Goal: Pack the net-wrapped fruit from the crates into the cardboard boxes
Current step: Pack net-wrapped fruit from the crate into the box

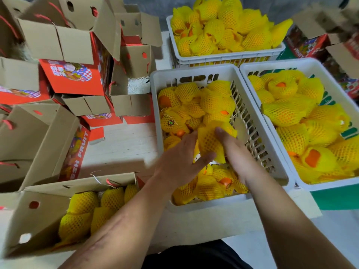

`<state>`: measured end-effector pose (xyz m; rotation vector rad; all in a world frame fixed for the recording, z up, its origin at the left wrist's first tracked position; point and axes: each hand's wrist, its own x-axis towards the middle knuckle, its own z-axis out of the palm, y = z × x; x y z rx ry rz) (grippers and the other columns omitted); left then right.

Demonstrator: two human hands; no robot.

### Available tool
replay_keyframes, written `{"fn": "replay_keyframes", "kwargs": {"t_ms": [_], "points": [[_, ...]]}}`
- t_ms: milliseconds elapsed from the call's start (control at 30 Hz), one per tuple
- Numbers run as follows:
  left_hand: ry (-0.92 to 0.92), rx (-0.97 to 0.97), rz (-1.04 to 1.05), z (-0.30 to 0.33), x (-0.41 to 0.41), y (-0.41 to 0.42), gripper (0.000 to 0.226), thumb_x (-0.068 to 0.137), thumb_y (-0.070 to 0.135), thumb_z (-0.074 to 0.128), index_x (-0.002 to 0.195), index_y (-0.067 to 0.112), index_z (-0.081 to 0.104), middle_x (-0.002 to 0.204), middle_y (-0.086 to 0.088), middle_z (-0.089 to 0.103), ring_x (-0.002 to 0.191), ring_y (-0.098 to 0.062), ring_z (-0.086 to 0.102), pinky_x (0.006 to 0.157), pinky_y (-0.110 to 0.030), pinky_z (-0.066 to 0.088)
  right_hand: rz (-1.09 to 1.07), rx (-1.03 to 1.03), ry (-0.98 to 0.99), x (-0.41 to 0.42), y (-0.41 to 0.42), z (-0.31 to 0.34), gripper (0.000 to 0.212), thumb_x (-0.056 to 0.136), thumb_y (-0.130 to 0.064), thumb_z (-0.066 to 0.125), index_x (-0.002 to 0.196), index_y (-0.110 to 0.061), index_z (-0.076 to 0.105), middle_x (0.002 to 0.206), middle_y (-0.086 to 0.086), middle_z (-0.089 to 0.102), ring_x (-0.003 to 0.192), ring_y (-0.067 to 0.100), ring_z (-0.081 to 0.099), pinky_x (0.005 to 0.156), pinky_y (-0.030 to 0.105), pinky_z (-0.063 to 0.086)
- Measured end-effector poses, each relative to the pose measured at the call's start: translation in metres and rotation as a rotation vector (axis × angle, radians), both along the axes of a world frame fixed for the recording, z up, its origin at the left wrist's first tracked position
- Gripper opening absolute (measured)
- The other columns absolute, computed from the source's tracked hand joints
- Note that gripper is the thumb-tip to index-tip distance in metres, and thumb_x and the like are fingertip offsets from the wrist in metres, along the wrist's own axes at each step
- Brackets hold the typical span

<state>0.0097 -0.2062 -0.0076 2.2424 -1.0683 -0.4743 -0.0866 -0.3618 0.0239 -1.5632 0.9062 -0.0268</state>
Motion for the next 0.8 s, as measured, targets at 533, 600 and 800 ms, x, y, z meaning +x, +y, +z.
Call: {"fn": "replay_keyframes", "kwargs": {"t_ms": [533, 600, 800], "points": [[0.517, -0.575, 0.151, 0.024, 0.013, 0.185, 0.055, 0.091, 0.045, 0.074, 0.137, 0.038, 0.045, 0.123, 0.011, 0.065, 0.111, -0.011, 0.067, 0.086, -0.032, 0.059, 0.182, 0.110, -0.281, 0.033, 0.203, 0.026, 0.049, 0.073, -0.050, 0.073, 0.118, -0.030, 0.065, 0.092, -0.006, 0.077, 0.083, 0.011, 0.075, 0.072, 0.033, 0.060], [0.558, -0.598, 0.150, 0.023, 0.017, 0.214, 0.053, 0.090, 0.034, 0.073, 0.136, 0.040, 0.048, 0.120, 0.010, 0.066, 0.109, -0.011, 0.067, 0.087, -0.033, 0.057, 0.152, 0.105, -0.292, 0.039, 0.233, 0.023, 0.044, 0.075, -0.042, 0.073, 0.117, -0.035, 0.063, 0.092, -0.003, 0.076, 0.083, 0.011, 0.075, 0.069, 0.031, 0.061], [0.852, -0.589, 0.279, 0.014, 0.044, 0.284, 0.048, 0.100, 0.058, 0.049, 0.134, 0.028, 0.064, 0.131, -0.004, 0.069, 0.124, -0.025, 0.064, 0.105, -0.044, 0.052, 0.080, 0.132, -0.167, 0.055, 0.299, 0.007, 0.044, 0.078, -0.062, 0.061, 0.109, -0.033, 0.074, 0.102, -0.006, 0.077, 0.098, 0.011, 0.072, 0.085, 0.042, 0.057]]}}
